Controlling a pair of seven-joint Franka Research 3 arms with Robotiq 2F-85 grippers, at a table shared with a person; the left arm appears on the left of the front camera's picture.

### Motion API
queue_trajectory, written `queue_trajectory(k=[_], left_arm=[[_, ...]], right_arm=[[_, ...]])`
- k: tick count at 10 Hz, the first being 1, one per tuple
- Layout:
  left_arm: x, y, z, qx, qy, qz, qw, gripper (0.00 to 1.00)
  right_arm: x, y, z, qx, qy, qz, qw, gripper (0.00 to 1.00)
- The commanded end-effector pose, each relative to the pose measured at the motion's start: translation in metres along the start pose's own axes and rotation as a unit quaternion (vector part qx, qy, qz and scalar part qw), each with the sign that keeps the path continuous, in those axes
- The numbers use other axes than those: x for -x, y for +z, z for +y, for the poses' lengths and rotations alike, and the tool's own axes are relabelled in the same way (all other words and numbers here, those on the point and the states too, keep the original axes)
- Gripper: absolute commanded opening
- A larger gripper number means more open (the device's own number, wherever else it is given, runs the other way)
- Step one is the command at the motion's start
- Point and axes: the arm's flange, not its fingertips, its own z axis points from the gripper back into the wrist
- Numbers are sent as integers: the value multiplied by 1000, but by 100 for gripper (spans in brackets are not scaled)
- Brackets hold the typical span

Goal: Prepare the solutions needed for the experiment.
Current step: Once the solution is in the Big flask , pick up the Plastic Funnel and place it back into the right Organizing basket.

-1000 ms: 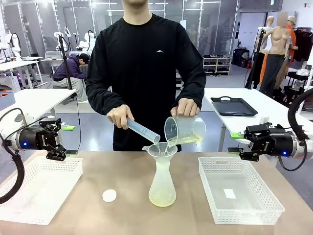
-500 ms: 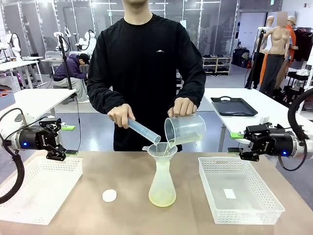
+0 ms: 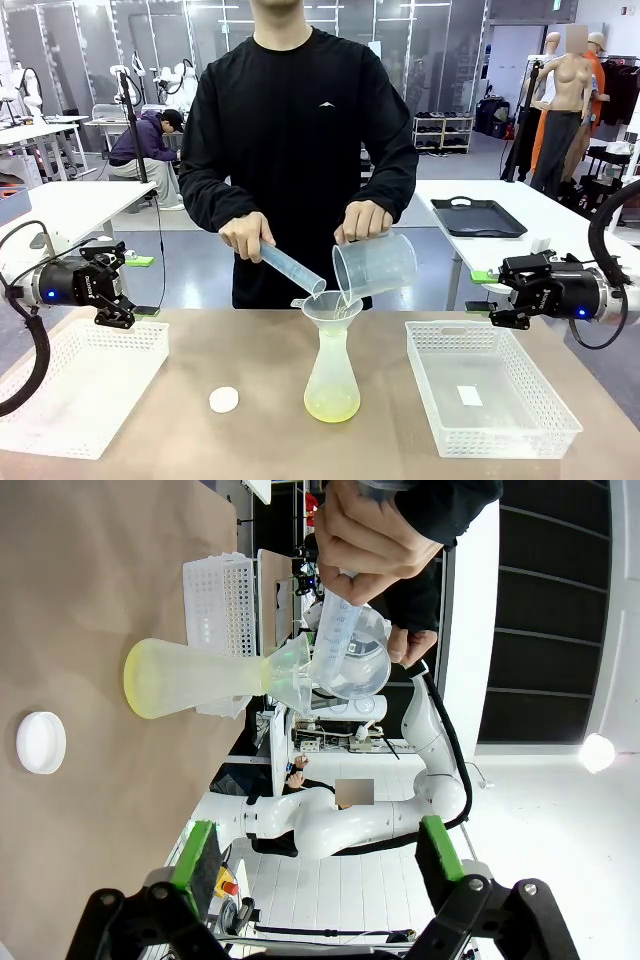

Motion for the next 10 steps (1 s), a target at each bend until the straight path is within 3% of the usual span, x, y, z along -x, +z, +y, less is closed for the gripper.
queue_trajectory(k=[1,10], left_arm=[[0,0,-2,2,0,-1,1000,100],[0,0,-2,2,0,-1,1000,100]], right_arm=[[0,0,0,-1,0,0,1000,67],[0,0,0,-1,0,0,1000,67]])
